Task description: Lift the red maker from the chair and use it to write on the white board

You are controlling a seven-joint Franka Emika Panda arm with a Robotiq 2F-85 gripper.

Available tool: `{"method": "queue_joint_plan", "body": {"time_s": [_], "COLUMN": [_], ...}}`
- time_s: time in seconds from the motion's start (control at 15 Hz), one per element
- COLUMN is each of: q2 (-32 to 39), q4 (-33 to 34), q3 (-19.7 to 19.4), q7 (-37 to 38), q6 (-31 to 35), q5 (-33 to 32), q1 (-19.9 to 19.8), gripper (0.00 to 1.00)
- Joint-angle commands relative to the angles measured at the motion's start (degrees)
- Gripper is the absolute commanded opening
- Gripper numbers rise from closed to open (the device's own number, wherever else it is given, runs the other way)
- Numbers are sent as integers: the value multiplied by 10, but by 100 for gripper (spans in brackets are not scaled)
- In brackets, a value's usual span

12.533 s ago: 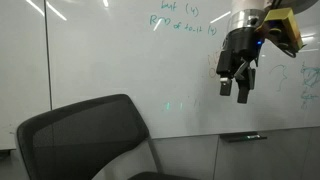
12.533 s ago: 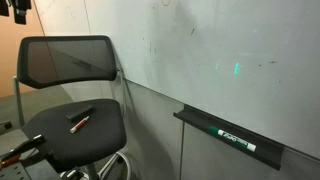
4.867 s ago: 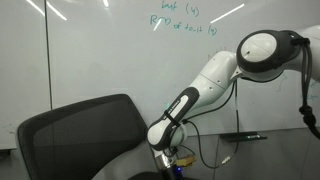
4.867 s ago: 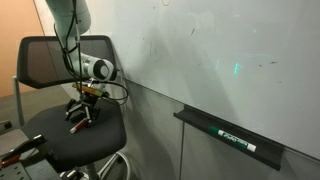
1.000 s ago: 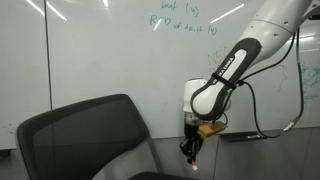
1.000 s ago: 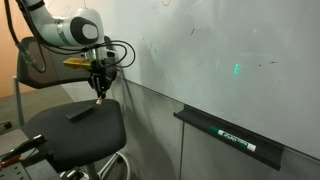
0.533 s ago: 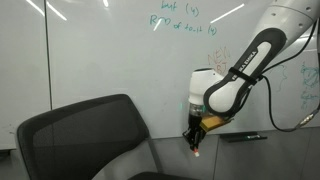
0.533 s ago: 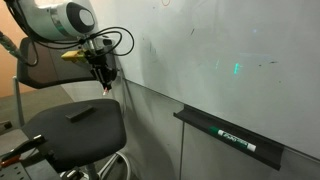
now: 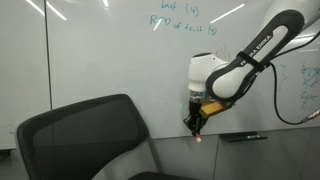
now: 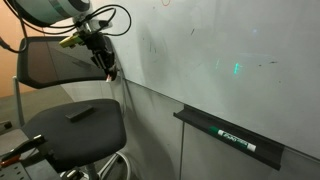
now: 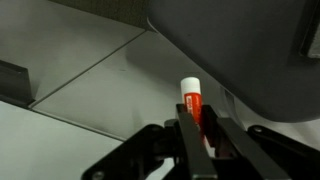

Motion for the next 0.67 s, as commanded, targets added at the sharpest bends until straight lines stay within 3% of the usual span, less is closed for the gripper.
{"method": "queue_joint_plan", "body": {"time_s": [0.0,0.6], "q2": [-29,-2], "q4": [39,199], "q3": [19,22], "q7": [-8,-11], "q6": [-78,-258], "q5": [15,28], "q1": [-16,-43], "gripper": [5,5]}}
